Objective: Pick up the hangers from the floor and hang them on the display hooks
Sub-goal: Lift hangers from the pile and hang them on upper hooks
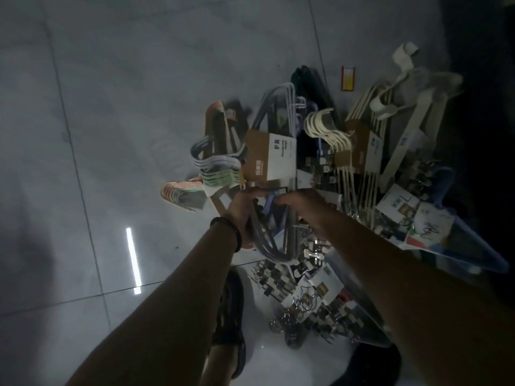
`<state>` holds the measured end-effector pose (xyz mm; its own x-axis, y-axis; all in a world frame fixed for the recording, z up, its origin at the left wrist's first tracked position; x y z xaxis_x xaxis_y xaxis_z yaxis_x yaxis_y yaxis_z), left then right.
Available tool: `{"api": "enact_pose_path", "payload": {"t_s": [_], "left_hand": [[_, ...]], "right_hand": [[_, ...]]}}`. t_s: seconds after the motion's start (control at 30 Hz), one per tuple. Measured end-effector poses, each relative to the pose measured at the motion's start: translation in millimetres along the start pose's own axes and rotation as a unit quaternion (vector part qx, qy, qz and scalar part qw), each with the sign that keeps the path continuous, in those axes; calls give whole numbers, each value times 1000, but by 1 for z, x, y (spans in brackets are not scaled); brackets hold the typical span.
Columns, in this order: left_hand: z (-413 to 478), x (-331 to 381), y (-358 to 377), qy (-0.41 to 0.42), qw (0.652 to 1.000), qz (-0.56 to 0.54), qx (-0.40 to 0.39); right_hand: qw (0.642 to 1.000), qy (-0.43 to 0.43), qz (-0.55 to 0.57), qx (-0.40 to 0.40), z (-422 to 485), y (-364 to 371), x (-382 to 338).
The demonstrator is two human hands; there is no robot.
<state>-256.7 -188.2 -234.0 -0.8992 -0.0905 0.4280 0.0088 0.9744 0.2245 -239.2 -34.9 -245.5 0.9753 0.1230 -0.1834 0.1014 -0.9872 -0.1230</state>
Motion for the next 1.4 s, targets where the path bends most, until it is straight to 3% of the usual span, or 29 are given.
{"api": "enact_pose_path", "payload": {"t_s": [0.1, 0.27, 0.4, 0.47, 0.53, 0.57, 0.63, 0.67, 0.73, 0.83, 0.93, 1.03, 1.2, 1.3, 1.4], "left_hand": [[-11, -1, -6, 24, 998, -17, 52], [-64, -4, -4, 55, 995, -14, 77], [-118, -4, -8, 99, 992, 47, 65], [-150, 2, -7, 134, 986, 76, 56], [-187, 7, 0, 169, 978, 120, 38], [-210, 16, 7, 194, 969, 150, 21], [-259, 39, 29, 233, 949, 211, -12], [-283, 52, 41, 240, 943, 230, -29], [-332, 83, 66, 271, 919, 274, -85], [-408, 136, 113, 320, 830, 427, -160], [-482, 191, 170, 382, 737, 526, -187], [-563, 242, 227, 415, 649, 611, -181], [-696, 308, 319, 463, 549, 663, -213], [-749, 330, 362, 533, 454, 695, -164], [-800, 338, 391, 646, 316, 693, 41]], "right_hand": [[998, -9, -58, 1, -23, 1, -12], [994, 22, -66, -82, -77, 8, 5], [991, -57, -17, -119, -136, 12, 19], [991, -107, 7, -77, -171, 0, 24], [981, -175, 11, 81, -219, -38, 19], [955, -242, -21, 171, -246, -62, 11], [862, -373, -172, 297, -311, -107, -12], [813, -403, -274, 320, -345, -125, -27], [745, -399, -447, 293, -410, -153, -56], [704, -347, -581, 215, -508, -186, -81], [747, -284, -576, 172, -617, -221, -89], [782, -224, -550, 192, -711, -262, -78], [824, -295, -413, 250, -808, -321, -31], [865, -352, -283, 220, -869, -347, -5], [880, -390, -161, 218, -921, -366, 20]]}}
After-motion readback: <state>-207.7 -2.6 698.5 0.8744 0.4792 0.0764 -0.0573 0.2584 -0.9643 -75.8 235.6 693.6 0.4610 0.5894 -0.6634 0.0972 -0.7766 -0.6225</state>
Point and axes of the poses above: each hand's wrist, its own z-axis towards the middle knuckle, its own y-axis out of the palm, x = y × z, the point moved 2 cm from there along z, towards the middle knuckle, and after that the axes turned 14 degrees about y, right-handed, at the moved point
